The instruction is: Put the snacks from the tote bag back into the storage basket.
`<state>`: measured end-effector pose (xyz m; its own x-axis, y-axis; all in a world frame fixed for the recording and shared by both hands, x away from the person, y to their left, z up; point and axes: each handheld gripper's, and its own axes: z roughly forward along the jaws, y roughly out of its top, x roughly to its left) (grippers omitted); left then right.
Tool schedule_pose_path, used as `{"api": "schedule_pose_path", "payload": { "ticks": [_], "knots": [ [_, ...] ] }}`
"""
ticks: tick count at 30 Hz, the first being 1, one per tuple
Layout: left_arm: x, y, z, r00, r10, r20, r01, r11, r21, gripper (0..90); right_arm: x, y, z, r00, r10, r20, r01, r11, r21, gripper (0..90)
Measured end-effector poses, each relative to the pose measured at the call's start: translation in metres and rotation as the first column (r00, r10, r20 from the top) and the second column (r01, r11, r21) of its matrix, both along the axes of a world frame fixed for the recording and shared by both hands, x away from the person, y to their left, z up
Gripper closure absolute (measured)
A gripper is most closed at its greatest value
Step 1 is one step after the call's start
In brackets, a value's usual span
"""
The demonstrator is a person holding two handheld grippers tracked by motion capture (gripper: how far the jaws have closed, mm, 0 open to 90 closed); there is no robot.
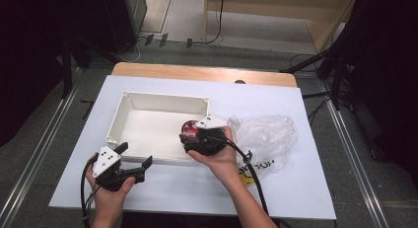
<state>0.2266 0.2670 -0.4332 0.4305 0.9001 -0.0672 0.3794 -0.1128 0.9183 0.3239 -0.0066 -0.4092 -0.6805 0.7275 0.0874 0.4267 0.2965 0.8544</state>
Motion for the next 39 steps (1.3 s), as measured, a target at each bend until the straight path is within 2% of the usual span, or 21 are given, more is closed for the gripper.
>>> {"api": "schedule_pose_path", "payload": {
  "ticks": [9, 21, 39],
  "knots": [
    [0.0, 0.0, 0.0, 1.0, 0.0, -0.001, 0.0, 1.0, 0.001, 6.2, 0.001, 0.003, -0.008, 1.0, 0.0, -0.005, 0.0, 0.9996, -0.029, 26.2],
    [0.0, 0.0, 0.0, 1.0, 0.0, -0.002, 0.0, 1.0, -0.001, 6.2, 0.003, 0.004, -0.016, 0.9998, -0.003, -0.021, 0.002, 0.9992, -0.041, 26.2],
    [0.0, 0.0, 0.0, 1.0, 0.001, -0.002, -0.001, 1.0, 0.0, 6.2, 0.004, 0.01, -0.021, 0.9996, 0.02, -0.019, -0.021, 0.9974, -0.069, 26.1]
  ]
}}
